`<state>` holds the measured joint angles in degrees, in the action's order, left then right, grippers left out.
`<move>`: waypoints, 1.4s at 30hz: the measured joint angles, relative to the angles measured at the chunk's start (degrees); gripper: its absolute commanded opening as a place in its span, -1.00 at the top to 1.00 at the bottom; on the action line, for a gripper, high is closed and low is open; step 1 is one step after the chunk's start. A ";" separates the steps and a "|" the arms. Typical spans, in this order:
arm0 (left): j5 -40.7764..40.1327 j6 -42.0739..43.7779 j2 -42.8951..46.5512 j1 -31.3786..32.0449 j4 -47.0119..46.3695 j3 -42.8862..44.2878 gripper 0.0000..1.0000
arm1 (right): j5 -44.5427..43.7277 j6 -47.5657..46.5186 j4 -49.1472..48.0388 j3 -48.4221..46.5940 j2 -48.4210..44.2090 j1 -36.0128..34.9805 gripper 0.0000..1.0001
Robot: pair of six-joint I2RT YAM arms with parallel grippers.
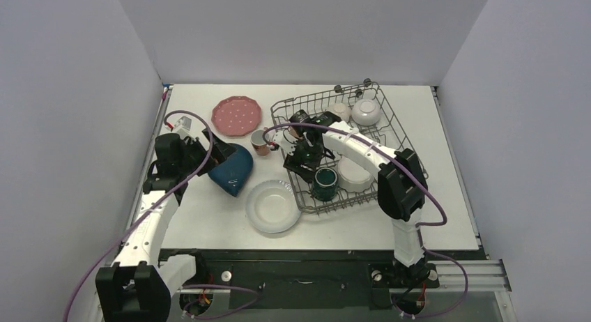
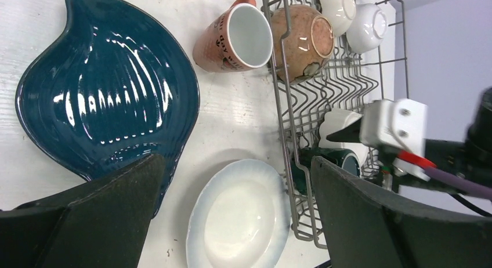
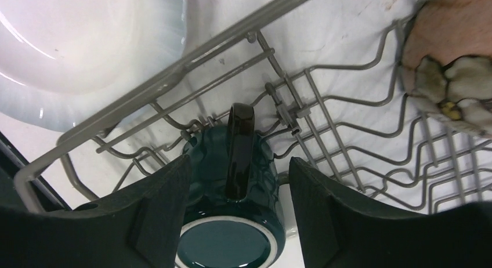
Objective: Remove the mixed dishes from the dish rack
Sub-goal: Pick up the cup from the dish rack.
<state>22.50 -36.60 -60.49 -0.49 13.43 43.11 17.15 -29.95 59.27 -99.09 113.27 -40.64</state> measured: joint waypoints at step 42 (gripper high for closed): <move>8.17 -29.49 -8.04 23.15 -39.78 -12.13 -0.93 | 23.30 10.45 -1.44 -3.04 -11.85 21.75 1.00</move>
<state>30.68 -66.08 -68.53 22.65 -26.35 30.98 40.45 -19.51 57.82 -102.13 101.43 -18.90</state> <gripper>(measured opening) 0.966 0.141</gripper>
